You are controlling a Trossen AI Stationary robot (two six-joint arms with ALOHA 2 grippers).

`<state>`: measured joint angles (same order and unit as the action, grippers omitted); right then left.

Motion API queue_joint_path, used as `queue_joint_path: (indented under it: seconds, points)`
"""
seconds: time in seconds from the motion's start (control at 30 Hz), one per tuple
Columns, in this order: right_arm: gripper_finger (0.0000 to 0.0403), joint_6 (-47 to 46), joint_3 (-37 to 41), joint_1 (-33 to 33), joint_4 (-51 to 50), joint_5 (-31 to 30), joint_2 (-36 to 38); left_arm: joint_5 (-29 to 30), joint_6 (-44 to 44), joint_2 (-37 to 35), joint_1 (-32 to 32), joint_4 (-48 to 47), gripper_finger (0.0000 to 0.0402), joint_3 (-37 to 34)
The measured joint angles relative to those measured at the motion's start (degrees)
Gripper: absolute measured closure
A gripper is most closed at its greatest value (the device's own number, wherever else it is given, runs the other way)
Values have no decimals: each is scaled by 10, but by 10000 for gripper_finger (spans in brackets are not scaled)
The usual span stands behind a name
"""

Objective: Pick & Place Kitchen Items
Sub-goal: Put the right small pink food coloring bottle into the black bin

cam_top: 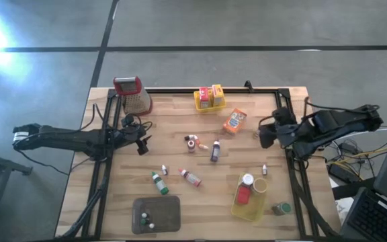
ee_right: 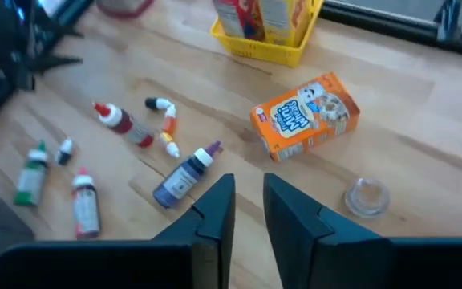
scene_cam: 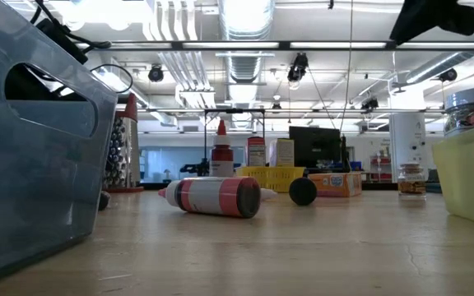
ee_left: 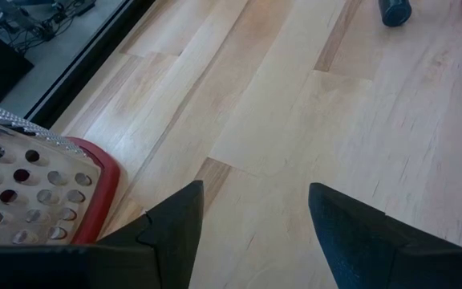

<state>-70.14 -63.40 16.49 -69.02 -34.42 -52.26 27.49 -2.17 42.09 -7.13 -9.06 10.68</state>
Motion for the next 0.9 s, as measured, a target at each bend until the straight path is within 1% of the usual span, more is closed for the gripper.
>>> queue_joint_path:
  seconds: [0.07,0.13,0.2,0.33,0.43,0.67,0.9]
  points:
    - [350,-6,10,0,2,-14,17,0,0,0,0,0,170,0]
    - [355,11,21,0,4,-31,29,0,0,0,0,0,170,0]
    - [360,52,28,0,3,-43,37,0,0,0,0,0,170,0]
    - [365,185,36,0,3,-48,47,0,0,0,0,0,170,0]
    - [362,229,42,0,4,-47,52,0,0,0,0,0,170,0]
    - [356,337,56,0,5,13,79,0,0,0,0,0,170,0]
    - [368,419,78,0,5,25,174,0,0,0,0,0,170,0]
